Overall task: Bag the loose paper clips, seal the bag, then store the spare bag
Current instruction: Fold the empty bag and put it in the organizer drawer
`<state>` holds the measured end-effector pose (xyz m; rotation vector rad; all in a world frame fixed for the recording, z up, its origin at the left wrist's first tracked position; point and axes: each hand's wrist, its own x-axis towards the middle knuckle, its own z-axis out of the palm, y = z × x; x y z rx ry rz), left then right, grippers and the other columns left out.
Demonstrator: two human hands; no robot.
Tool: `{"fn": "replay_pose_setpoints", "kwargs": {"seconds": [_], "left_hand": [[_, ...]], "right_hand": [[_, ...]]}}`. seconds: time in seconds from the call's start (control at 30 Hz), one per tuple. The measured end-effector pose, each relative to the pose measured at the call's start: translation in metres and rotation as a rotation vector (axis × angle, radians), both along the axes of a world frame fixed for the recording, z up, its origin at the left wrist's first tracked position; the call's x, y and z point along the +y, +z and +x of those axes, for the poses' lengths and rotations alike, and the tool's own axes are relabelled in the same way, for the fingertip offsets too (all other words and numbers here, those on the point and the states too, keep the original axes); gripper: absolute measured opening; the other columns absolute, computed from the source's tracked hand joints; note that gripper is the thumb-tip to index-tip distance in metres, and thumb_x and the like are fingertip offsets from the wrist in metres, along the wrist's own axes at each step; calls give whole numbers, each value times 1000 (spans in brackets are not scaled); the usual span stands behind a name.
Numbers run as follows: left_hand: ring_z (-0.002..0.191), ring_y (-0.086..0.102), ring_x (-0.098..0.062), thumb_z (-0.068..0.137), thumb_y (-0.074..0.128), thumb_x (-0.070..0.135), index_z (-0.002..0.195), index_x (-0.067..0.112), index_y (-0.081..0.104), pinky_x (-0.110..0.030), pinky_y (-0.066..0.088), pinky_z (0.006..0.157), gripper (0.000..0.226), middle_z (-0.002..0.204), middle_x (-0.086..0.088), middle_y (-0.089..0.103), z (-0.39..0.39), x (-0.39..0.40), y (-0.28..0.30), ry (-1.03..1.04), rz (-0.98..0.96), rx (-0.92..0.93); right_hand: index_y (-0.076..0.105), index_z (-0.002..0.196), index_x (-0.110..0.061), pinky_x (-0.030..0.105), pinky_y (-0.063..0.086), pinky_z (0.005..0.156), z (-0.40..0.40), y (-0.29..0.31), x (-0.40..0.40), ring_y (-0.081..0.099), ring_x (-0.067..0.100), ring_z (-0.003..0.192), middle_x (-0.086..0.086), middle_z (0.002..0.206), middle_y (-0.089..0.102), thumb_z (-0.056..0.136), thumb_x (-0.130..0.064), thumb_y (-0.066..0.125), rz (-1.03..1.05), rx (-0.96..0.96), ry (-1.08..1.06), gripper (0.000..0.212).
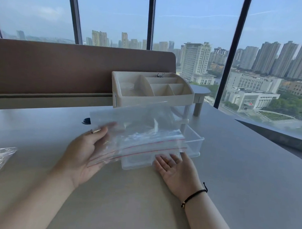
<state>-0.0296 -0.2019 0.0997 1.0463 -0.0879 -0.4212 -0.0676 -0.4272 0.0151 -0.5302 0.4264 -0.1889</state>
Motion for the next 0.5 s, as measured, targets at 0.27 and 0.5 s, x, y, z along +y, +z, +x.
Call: {"fn": "replay_pose_setpoints", "kwargs": {"seconds": [0.27,0.5], "left_hand": [[53,71,-23,100,41,0,110,-2,62,-32,58,43,23,76,-15,71,30,-90,10,-98,384,29],[71,64,-31,94,43,-8,112,-3,59,-34,56,50,25,89,-18,63,62,-123,-11,-15,691,-34]], "right_hand": [[31,149,-9,51,49,96,-26,1,2,60,41,100,27,112,56,97,-39,56,9,32,-49,65],[32,147,-6,51,48,94,-25,6,1,58,43,101,29,117,55,98,-34,58,18,36,-23,62]]}}
